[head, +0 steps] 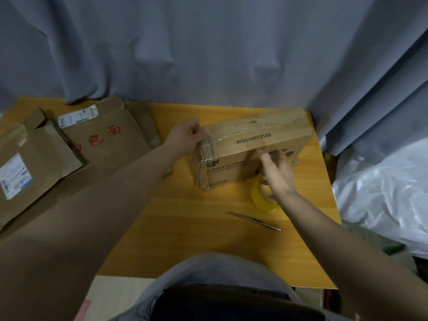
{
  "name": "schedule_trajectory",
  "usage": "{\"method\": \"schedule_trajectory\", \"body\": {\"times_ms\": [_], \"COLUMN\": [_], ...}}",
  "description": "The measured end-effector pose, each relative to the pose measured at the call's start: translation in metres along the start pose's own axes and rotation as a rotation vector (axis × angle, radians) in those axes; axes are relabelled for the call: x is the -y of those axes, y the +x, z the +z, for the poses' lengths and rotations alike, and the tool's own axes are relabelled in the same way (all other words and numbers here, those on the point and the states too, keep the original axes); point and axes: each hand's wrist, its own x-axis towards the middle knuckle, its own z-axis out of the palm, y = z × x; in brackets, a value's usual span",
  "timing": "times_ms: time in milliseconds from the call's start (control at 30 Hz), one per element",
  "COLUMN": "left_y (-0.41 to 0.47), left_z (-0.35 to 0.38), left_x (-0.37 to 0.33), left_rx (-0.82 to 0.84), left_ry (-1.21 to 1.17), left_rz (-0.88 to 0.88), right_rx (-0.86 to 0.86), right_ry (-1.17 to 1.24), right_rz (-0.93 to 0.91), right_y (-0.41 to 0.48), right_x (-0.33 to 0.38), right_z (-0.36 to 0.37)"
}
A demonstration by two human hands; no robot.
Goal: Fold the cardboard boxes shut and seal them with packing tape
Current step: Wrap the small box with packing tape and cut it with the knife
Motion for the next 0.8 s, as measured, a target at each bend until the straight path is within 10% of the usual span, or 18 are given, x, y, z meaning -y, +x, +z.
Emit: {"method": "schedule_trajectory", "body": {"times_ms": [467, 800], "left_y": [-0.051, -0.056], "left_z": [0.025, 0.029], "left_x": [0.032, 0.049], "left_rx": [-0.200, -0.024], "left_ry": [-0.478, -0.207], "left_rz": [-0.150, 0.128], "right_rx": [0.101, 0.470], "right_ry": [-0.113, -0.174], "right_rz": [-0.297, -0.498], "right_y": [0.024, 0.012], "right_x": [0.061, 0.029], "right_z": [0.035, -0.003]}}
